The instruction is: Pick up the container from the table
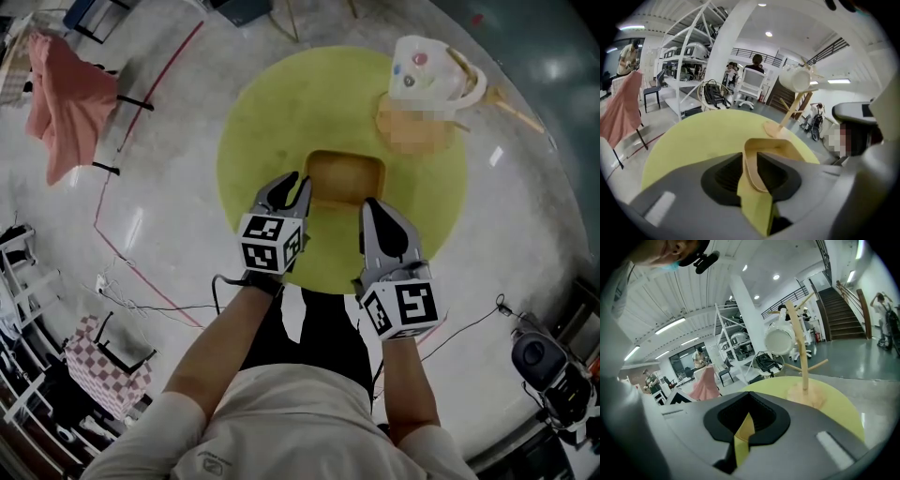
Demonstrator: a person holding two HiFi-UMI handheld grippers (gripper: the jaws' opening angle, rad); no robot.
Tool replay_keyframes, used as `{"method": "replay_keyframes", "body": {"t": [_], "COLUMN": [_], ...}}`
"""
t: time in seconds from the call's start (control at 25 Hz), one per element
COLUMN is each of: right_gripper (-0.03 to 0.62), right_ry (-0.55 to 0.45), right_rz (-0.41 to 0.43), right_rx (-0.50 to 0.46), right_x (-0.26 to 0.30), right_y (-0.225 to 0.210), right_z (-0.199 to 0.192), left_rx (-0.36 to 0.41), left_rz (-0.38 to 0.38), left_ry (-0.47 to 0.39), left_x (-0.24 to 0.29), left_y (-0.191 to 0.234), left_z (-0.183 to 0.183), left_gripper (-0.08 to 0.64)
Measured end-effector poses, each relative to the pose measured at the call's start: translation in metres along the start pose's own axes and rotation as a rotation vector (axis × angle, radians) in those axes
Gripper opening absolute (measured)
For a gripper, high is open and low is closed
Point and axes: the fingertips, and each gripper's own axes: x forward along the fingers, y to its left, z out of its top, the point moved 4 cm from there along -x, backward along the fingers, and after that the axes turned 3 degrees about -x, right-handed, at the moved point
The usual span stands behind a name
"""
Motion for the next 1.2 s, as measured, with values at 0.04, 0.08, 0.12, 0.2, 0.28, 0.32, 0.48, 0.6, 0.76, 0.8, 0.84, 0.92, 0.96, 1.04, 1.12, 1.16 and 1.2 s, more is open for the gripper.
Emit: {"method": "replay_keyframes", "body": {"t": [0.04,0.08,0.12,0.2,0.28,0.32,0.48,0.6,0.76,0.8,0.84,0.92,0.96,1.04,1.12,1.16,1.2], "right_gripper": [0.009,0.009,0.009,0.009,0.009,0.009,0.009,0.009,0.009,0.009,0.009,0.009,0.009,0.009,0.009,0.009,0.009], "right_ry": [0.001,0.001,0.001,0.004,0.009,0.01,0.014,0.021,0.028,0.027,0.024,0.017,0.015,0.009,-0.001,-0.006,-0.012], "right_rz": [-0.002,-0.004,-0.005,-0.007,-0.012,-0.014,-0.018,-0.021,-0.028,-0.031,-0.033,-0.04,-0.044,-0.052,-0.061,-0.064,-0.068], "right_rx": [0.004,0.008,0.012,0.02,0.028,0.031,0.038,0.038,0.039,0.039,0.039,0.037,0.037,0.038,0.041,0.042,0.045], "right_x": [0.0,0.001,0.001,0.002,0.003,0.003,0.0,-0.002,-0.005,-0.007,-0.008,-0.01,-0.011,-0.016,-0.021,-0.023,-0.026], "right_y": [-0.002,-0.004,-0.005,-0.009,-0.014,-0.015,-0.017,-0.019,-0.022,-0.022,-0.021,-0.019,-0.018,-0.013,-0.008,-0.005,-0.002], "right_z": [0.0,-0.001,-0.002,-0.005,-0.009,-0.01,-0.012,-0.015,-0.019,-0.019,-0.02,-0.021,-0.021,-0.02,-0.018,-0.016,-0.015], "left_rx": [0.0,0.0,-0.001,0.0,0.004,0.006,0.011,0.024,0.041,0.041,0.042,0.053,0.06,0.073,0.079,0.081,0.083], "left_rz": [0.007,0.013,0.019,0.027,0.031,0.034,0.059,0.078,0.091,0.091,0.091,0.085,0.082,0.074,0.063,0.056,0.05], "left_ry": [0.016,0.03,0.041,0.058,0.073,0.079,0.094,0.095,0.108,0.112,0.114,0.116,0.118,0.119,0.114,0.11,0.107], "left_x": [0.004,0.008,0.011,0.017,0.023,0.025,0.03,0.033,0.036,0.035,0.034,0.032,0.03,0.023,0.015,0.011,0.006], "left_y": [0.001,0.003,0.005,0.007,0.008,0.009,0.012,0.013,0.013,0.014,0.014,0.015,0.015,0.014,0.014,0.013,0.013], "left_z": [-0.003,-0.005,-0.007,-0.01,-0.013,-0.014,-0.017,-0.016,-0.018,-0.018,-0.018,-0.017,-0.016,-0.013,-0.01,-0.008,-0.006], "left_gripper": [0.055,0.055,0.055,0.055,0.055,0.055,0.055,0.043,0.028,0.026,0.026,0.026,0.026,0.028,0.028,0.028,0.028]}}
